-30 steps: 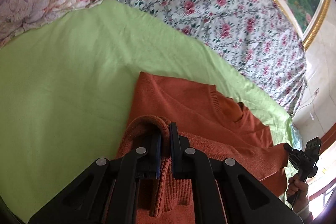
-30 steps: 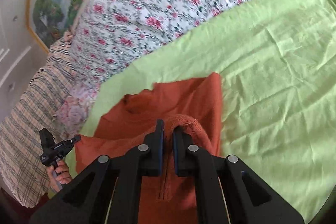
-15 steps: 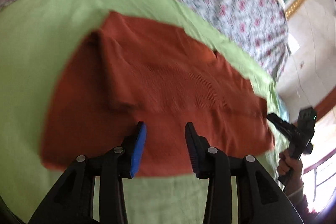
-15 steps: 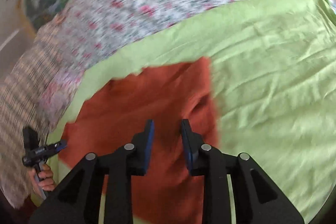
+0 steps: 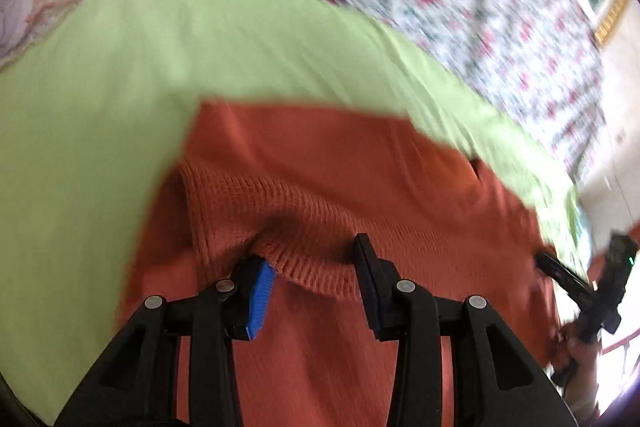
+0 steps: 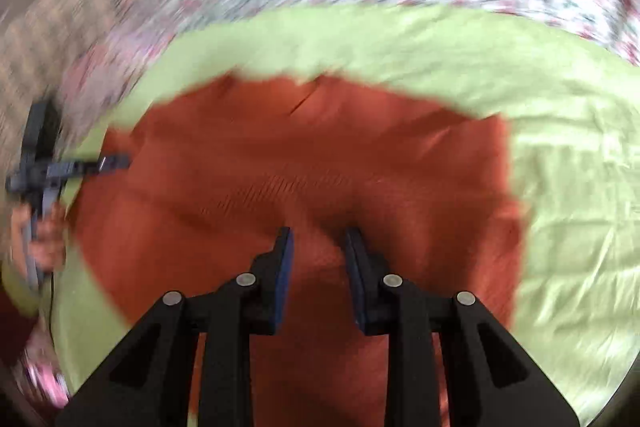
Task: Fold small clothes
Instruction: 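Open both tools, release the folded hem and lift away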
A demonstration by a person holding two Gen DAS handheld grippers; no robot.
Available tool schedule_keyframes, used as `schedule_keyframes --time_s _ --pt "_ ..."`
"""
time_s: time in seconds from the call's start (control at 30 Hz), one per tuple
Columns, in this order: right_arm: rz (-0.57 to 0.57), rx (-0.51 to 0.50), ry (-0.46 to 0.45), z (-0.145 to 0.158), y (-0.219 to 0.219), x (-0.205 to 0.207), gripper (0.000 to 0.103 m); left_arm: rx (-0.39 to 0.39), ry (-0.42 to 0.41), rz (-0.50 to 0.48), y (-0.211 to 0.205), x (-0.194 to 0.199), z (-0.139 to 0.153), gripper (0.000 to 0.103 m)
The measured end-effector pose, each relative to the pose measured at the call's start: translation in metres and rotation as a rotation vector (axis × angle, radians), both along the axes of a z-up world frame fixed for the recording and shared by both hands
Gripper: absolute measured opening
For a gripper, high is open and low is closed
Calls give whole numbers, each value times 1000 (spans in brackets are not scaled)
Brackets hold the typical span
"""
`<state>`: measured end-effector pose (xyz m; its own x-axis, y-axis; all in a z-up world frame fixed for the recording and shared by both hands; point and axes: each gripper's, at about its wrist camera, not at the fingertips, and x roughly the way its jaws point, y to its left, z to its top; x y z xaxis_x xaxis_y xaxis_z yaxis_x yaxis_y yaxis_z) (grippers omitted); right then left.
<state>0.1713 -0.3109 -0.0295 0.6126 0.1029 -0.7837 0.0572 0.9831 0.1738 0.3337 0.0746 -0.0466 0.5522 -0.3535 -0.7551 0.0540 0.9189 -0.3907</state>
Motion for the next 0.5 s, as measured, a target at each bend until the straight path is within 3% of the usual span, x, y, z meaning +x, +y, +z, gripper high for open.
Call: schedule_keyframes --time_s 0.1,0.13,0.2,0.3,0.4,0.5 --pt "-150 81 -66 9 -34 11 29 -34 -25 67 12 20 7 41" --pt "-179 96 -86 12 -39 10 32 -40 -39 92 17 24 10 42" --pt "-246 87 -129 21 -49 6 50 -67 -61 135 26 29 17 48" --pt "-292 109 -187 32 -56 -1 52 -68 -85 176 33 27 27 54" --pt "-300 130 -217 44 -54 -16 52 -68 -102 193 42 17 36 57" --pt "-219 124 -243 54 -35 -34 55 -65 -110 175 47 -3 40 59"
